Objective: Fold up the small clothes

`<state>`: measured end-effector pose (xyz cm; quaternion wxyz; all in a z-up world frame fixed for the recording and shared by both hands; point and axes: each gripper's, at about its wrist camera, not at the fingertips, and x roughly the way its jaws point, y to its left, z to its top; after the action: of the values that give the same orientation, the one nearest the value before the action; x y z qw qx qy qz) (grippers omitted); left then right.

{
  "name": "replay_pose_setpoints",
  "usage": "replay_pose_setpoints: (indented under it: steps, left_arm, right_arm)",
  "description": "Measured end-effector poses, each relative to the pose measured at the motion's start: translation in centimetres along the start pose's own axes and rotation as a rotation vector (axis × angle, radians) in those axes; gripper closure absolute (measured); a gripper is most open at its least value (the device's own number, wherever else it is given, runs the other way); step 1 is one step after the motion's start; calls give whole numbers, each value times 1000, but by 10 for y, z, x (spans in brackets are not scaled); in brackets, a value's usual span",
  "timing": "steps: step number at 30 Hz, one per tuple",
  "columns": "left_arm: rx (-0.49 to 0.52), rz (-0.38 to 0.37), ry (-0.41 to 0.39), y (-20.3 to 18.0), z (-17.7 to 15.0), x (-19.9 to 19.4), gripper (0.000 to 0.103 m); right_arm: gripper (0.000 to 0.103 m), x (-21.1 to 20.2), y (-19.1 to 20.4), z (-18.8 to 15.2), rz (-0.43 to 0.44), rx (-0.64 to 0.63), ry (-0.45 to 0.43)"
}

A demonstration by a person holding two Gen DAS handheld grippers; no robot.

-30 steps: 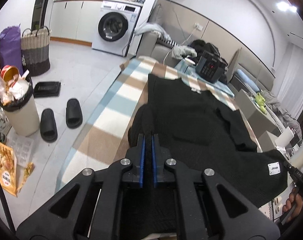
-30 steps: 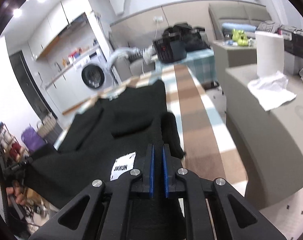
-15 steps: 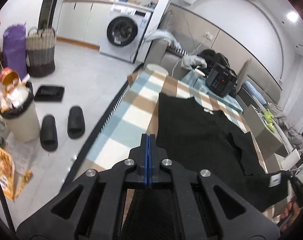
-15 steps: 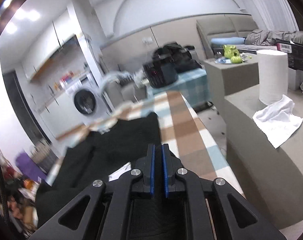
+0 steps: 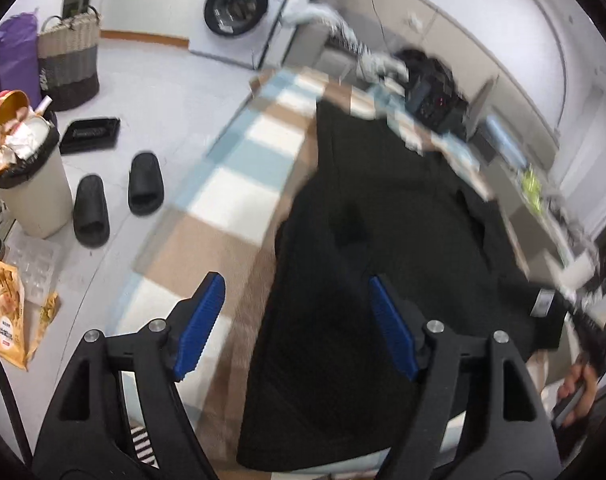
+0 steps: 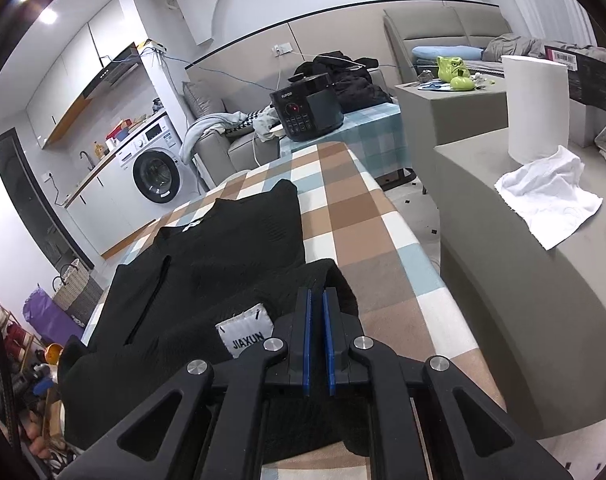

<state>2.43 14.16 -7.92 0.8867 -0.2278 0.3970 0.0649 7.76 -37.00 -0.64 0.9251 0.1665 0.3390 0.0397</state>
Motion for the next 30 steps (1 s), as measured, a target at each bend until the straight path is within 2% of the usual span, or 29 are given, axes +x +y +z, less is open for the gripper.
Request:
replay_pose_setpoints:
  steps: [4, 6, 8, 9, 13, 19, 24, 26, 27, 28, 30]
  left_arm:
    - [29, -3, 54, -6, -16, 16, 35]
    - [29, -29, 50, -9, -22, 17, 51]
    - [38, -50, 51, -11, -25, 18, 94]
    - [46, -51, 45, -13, -25, 17, 97]
    - [59, -40, -36, -20, -18, -2, 100]
    - [66, -64, -151, -28, 12, -31, 100]
    - [83, -78, -204, -40, 44, -31, 100]
    - [79, -84, -202, -43, 52, -27, 100]
    - [79, -85, -201, -44, 54, -26, 100]
    - [79, -83, -198, -44, 55, -25, 100]
    - [80, -82, -193, -44, 55, -23, 100]
  right_arm:
    - [97, -1, 2, -2, 5, -3, 5]
    - [97, -2, 1, -3, 7, -2, 7]
    - [97, -2, 1, -5, 5, 0, 11]
    - [97, -2, 1, -6, 5, 1, 14]
    - [97, -2, -1, -6, -1, 3, 14]
    - [97, -8, -1, -6, 1, -4, -25]
    - [101, -11, -2, 8, -9, -4, -73]
    - [100, -7, -1, 11, -6, -17, -35]
    - [100, -4, -1, 10, 26, -29, 10]
    - [97, -3, -1, 8, 34, -30, 32]
    - [85, -2, -4, 1, 35, -17, 71]
